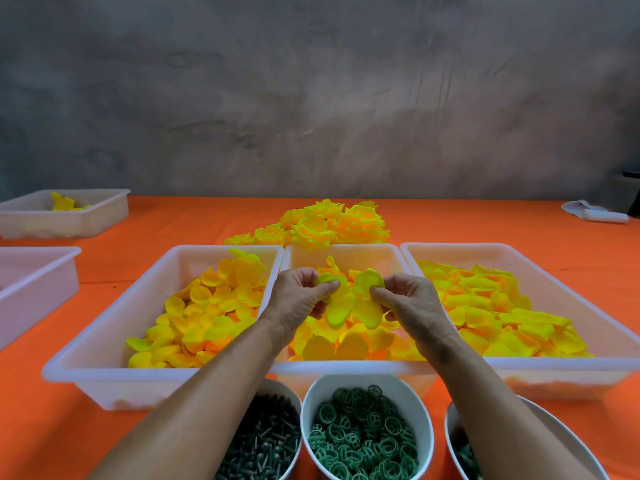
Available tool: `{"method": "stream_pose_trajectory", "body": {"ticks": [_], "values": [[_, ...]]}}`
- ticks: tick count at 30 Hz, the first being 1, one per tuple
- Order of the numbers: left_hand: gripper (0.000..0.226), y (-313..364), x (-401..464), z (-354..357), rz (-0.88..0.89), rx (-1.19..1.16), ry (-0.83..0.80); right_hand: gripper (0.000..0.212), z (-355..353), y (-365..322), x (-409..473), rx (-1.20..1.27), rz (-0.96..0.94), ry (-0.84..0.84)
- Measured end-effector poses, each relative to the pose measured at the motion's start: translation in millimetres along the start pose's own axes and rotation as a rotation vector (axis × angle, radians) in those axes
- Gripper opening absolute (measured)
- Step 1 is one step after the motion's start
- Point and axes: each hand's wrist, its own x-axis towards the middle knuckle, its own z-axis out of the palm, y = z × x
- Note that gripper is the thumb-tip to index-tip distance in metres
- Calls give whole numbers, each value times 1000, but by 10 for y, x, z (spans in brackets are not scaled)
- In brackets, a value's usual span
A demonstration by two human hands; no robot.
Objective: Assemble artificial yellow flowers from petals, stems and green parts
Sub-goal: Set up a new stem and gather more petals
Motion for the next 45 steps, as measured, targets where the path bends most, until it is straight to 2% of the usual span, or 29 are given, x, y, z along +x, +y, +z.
{"method": "stream_pose_trajectory", "body": {"ticks": [5, 10, 14, 16, 20, 24, 31, 34, 38, 40, 42, 45], "values": [[38, -9, 1, 9, 11, -3, 1, 17, 4, 17, 12, -39, 18, -15], [21, 5, -14, 14, -1, 10, -75, 22, -10, 33, 24, -33, 38, 40], [13, 15, -27, 25, -16, 19, -97, 14, -1, 6, 15, 64, 112, -120], [16, 25, -26, 30, -18, 26, -95, 17, 5, 4, 4, 49, 94, -148], [23, 28, -27, 37, -32, 57, -100, 20, -5, 10, 8, 82, 49, -91], [34, 23, -34, 51, -31, 82, -95, 19, -5, 10, 2, 67, 54, -118], [21, 6, -28, 59, 6, 188, -39, 13, -11, 66, 17, -9, 42, -46], [16, -42, 10, 47, 36, 295, 31, 3, 11, 72, 38, -97, 2, 57], [10, -113, 40, 74, 57, 659, -21, 20, 25, 16, 60, -406, -82, 226], [17, -125, 22, 104, 40, 849, -129, 19, -8, -96, 76, -386, -88, 249], [27, -121, 3, 122, 32, 909, -194, 16, -99, -226, 110, -272, -52, 237], [35, -92, -32, 133, 105, 941, -149, 12, -388, -335, 131, -201, -3, 226]]}}
